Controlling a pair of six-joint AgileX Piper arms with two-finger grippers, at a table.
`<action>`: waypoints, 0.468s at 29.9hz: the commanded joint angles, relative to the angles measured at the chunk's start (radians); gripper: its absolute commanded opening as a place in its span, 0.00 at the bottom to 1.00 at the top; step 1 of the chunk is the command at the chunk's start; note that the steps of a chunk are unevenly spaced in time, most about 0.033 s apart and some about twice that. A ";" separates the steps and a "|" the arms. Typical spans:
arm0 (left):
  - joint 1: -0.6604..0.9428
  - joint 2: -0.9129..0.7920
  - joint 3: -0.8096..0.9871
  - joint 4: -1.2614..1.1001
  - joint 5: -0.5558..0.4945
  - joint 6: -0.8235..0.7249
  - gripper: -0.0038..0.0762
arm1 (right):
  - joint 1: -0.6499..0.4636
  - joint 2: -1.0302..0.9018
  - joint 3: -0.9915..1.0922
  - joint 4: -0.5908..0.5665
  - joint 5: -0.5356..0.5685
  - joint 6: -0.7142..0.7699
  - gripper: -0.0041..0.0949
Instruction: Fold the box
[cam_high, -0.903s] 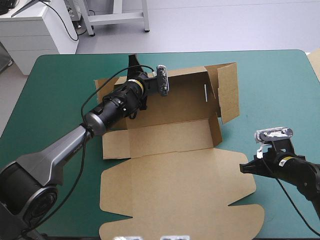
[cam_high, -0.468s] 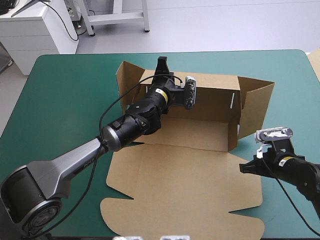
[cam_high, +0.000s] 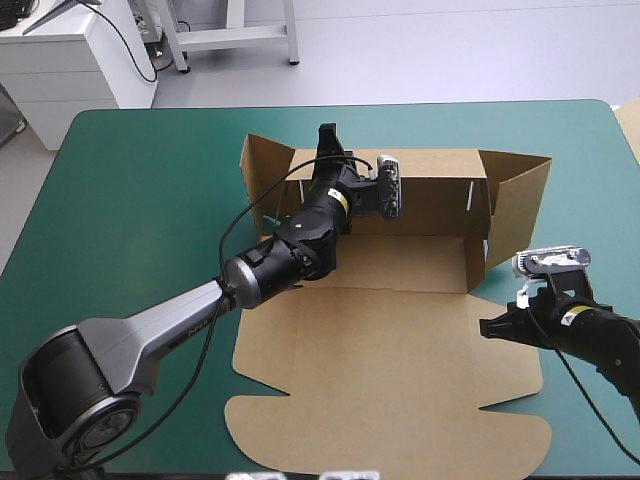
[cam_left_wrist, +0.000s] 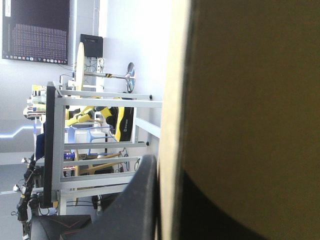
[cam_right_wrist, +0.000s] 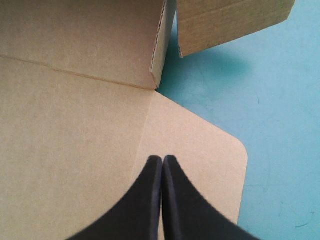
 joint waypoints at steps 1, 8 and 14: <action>-0.012 -0.051 -0.028 0.103 -0.006 -0.072 0.04 | -0.010 -0.013 -0.057 0.011 -0.029 0.018 0.02; -0.026 -0.051 0.098 0.267 -0.002 -0.111 0.04 | -0.010 -0.013 -0.062 0.023 -0.005 0.030 0.02; -0.035 -0.051 0.172 0.316 0.001 -0.162 0.04 | -0.010 -0.013 -0.062 0.039 -0.007 0.030 0.02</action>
